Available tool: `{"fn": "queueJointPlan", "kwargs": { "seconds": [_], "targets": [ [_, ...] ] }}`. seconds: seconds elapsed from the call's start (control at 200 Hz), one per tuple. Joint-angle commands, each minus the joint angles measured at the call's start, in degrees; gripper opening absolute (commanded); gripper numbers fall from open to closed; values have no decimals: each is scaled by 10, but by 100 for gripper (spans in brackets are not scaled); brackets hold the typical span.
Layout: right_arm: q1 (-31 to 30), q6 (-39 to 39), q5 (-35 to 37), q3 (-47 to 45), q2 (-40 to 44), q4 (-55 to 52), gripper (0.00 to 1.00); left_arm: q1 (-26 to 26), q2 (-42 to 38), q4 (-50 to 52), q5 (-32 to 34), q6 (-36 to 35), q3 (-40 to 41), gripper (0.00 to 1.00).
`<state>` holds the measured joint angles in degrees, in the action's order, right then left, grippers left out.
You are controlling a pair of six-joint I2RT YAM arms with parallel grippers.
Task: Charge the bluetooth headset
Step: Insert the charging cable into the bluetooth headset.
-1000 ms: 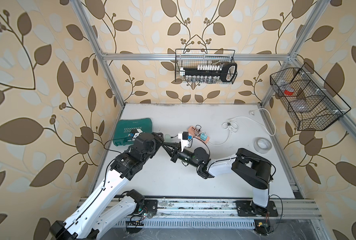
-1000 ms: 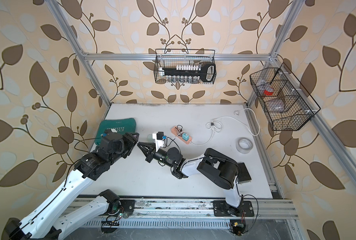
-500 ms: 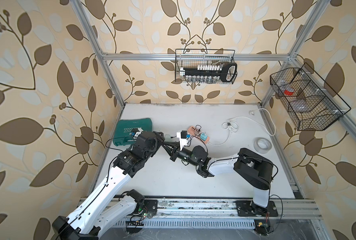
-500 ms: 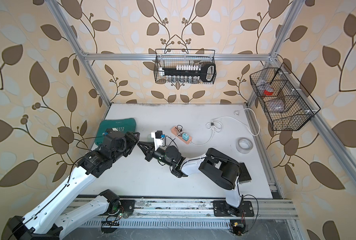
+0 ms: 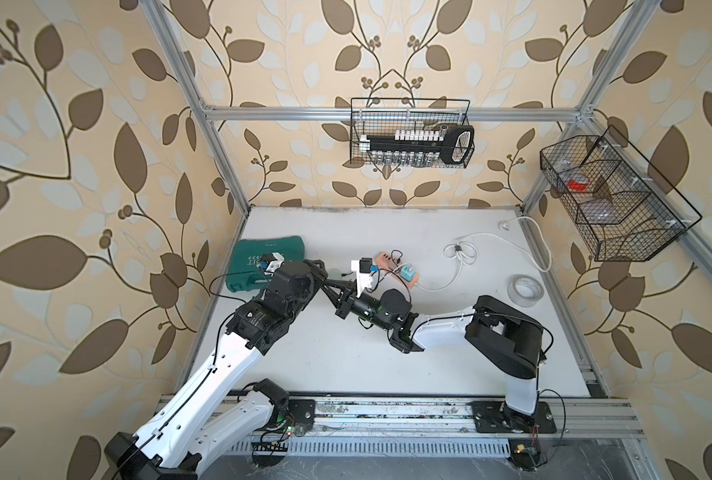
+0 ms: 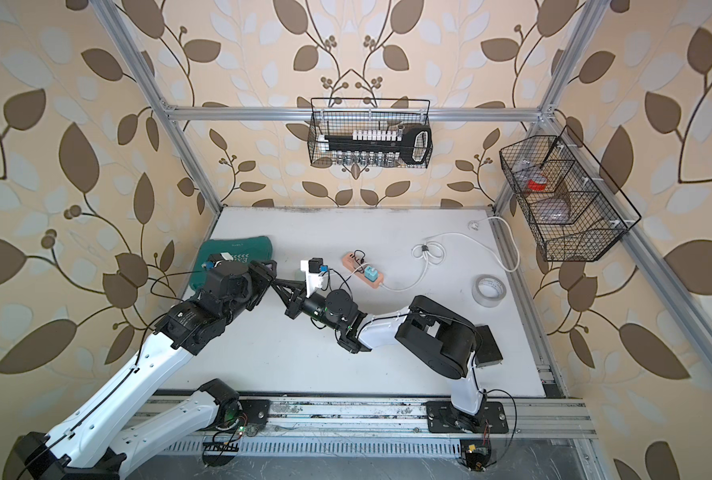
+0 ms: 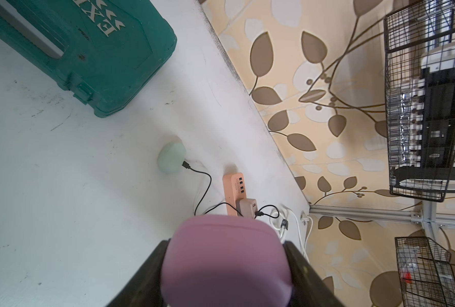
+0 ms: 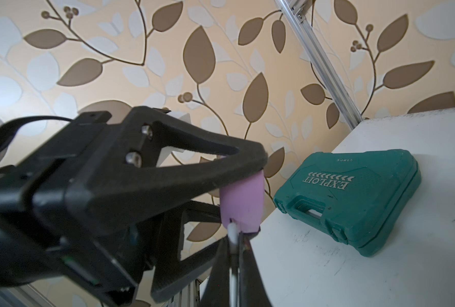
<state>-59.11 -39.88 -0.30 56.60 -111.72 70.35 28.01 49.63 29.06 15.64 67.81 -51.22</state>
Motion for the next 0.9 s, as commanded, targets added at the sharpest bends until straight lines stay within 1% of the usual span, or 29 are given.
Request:
{"fn": "queueJointPlan", "kwargs": {
  "seconds": [0.0, 0.085, 0.165, 0.255, 0.515, 0.665, 0.775, 0.895],
  "targets": [
    [4, -19, 52, 20, 2, -35, 4, 13, -3, 19, -66, -15, -12, 15],
    [4, -18, 49, 29, 4, -56, 4, 13, 0, 19, -72, -15, -11, 11],
    [6, -19, 39, 34, 0, -47, 4, 14, 0, 19, -75, -15, -11, 11],
    [8, -21, 34, 39, -3, -43, 4, 14, -2, 19, -74, -17, -13, 6],
    [8, -43, 43, 51, -15, -34, 4, 15, -2, 27, -70, -25, -21, 6],
    [10, -37, 37, 59, -21, -31, 4, 15, -3, 28, -69, -26, -22, 2],
    [16, -64, 32, 59, -37, 6, 4, 15, -5, 29, -69, -24, -20, 1],
    [20, -80, 28, 67, -46, 14, 4, 15, -3, 30, -69, -25, -22, 0]
  ]
}}
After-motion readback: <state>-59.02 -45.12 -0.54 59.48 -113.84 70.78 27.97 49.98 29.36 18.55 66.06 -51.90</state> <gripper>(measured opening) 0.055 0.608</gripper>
